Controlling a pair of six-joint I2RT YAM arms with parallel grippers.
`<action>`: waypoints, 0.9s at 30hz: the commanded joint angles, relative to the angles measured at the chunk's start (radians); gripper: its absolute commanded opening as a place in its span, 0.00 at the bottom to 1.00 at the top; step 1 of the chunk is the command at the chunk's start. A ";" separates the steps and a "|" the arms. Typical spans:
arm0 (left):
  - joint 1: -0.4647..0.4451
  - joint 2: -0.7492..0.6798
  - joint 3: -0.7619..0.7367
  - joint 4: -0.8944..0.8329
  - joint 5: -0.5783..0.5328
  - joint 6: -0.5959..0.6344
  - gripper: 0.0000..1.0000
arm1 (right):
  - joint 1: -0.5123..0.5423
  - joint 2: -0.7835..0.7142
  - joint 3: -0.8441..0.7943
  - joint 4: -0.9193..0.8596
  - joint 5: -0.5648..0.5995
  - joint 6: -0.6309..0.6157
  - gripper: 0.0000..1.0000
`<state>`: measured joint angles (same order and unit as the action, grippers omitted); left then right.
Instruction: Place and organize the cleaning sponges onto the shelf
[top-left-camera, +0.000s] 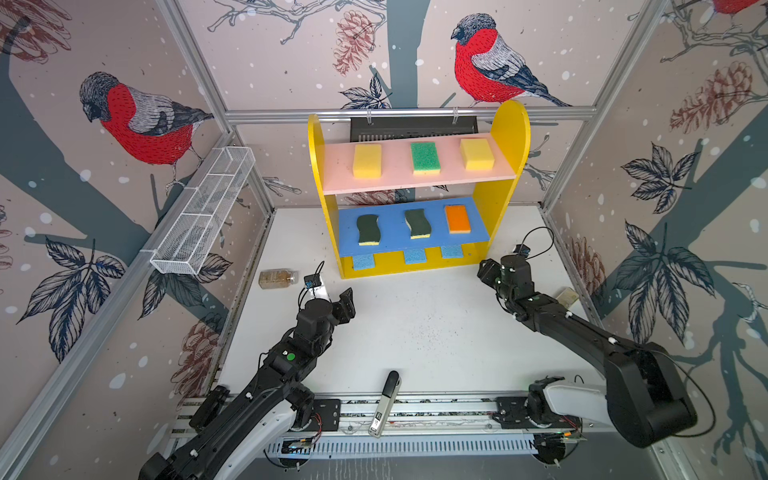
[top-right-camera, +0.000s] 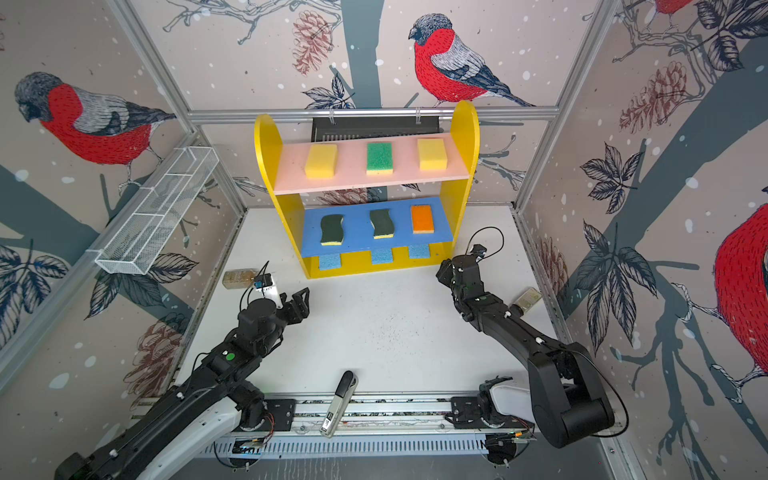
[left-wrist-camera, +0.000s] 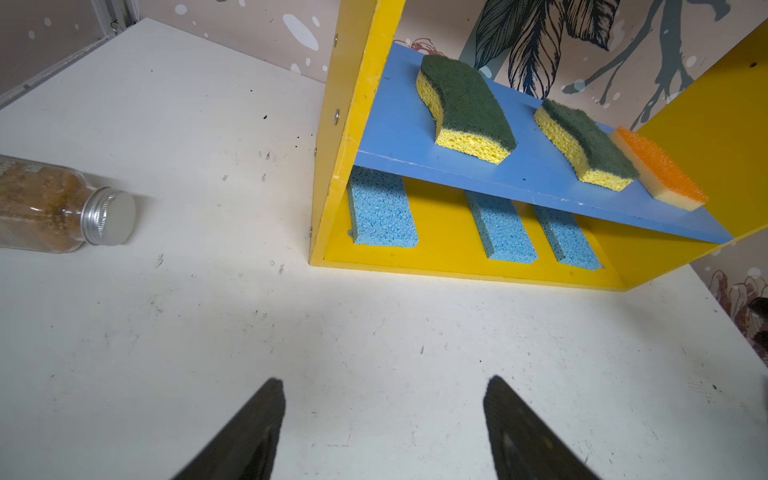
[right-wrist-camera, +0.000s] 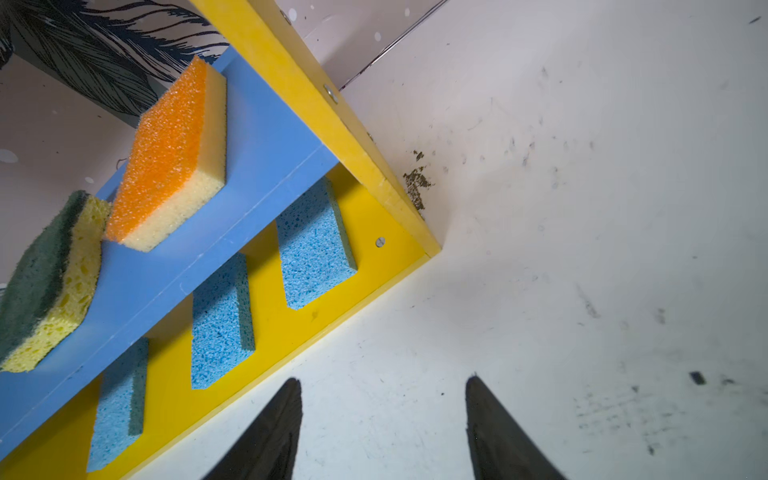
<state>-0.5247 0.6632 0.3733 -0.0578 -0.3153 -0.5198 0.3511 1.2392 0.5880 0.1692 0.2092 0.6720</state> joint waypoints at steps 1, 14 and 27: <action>0.015 0.020 0.022 0.001 -0.019 0.052 0.78 | -0.002 -0.041 -0.008 -0.033 0.066 -0.102 0.68; 0.222 0.123 0.046 0.162 0.022 0.097 0.98 | -0.087 -0.142 -0.031 -0.007 0.124 -0.247 1.00; 0.574 0.216 -0.028 0.405 0.080 0.113 0.97 | -0.280 -0.134 -0.139 0.217 0.034 -0.318 1.00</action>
<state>0.0208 0.8665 0.3672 0.2310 -0.2626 -0.4049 0.0963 1.1007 0.4660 0.2787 0.2783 0.3832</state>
